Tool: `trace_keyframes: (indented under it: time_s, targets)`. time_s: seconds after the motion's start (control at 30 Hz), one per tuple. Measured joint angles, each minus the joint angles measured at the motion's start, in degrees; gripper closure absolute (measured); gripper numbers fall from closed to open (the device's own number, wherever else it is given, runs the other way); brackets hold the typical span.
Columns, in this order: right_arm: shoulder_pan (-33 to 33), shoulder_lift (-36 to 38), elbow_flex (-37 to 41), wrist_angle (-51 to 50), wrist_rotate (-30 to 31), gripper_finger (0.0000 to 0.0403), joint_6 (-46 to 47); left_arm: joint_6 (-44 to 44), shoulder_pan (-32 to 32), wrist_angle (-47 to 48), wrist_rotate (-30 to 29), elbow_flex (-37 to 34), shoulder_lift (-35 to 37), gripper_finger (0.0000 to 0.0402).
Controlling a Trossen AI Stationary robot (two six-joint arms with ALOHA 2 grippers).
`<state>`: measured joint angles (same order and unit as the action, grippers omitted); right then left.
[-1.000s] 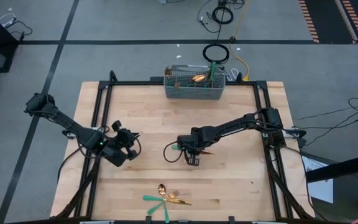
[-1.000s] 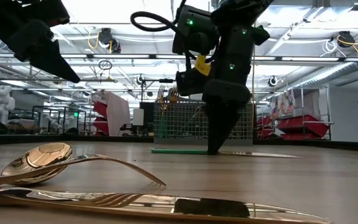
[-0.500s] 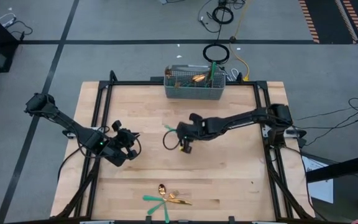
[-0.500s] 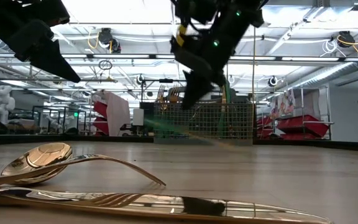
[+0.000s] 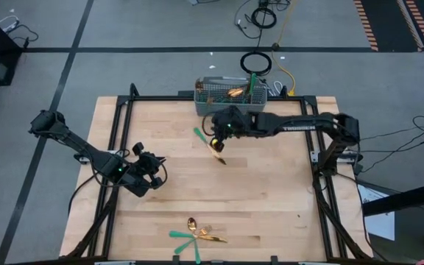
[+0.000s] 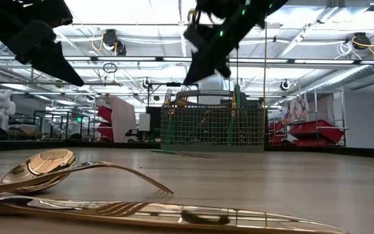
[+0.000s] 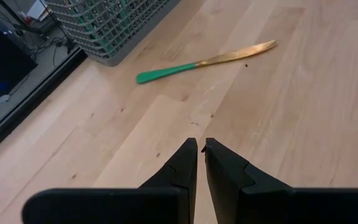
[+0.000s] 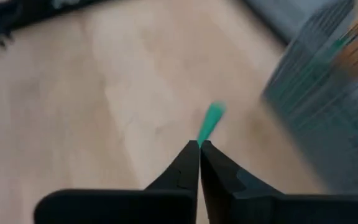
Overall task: Sort silverware
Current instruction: Put the green knife into the gray silverware basket with the other knives
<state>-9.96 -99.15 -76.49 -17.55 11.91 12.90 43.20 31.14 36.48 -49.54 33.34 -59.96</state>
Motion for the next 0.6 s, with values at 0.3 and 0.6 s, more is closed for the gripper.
trace_keyframes:
  time_s: [0.3, 0.6]
  targets:
    - [-2.5, -11.7, -2.0, -0.9, -7.4, 0.0285, 9.2, 0.0, 0.0, 0.0, -0.7, 0.0, 0.0, 0.036]
    - [-3.1, -27.1, -19.0, -9.1, -6.2, 0.0214, 8.8, 0.8, 0.0, 0.0, -0.6, 0.0, 0.0, 0.036]
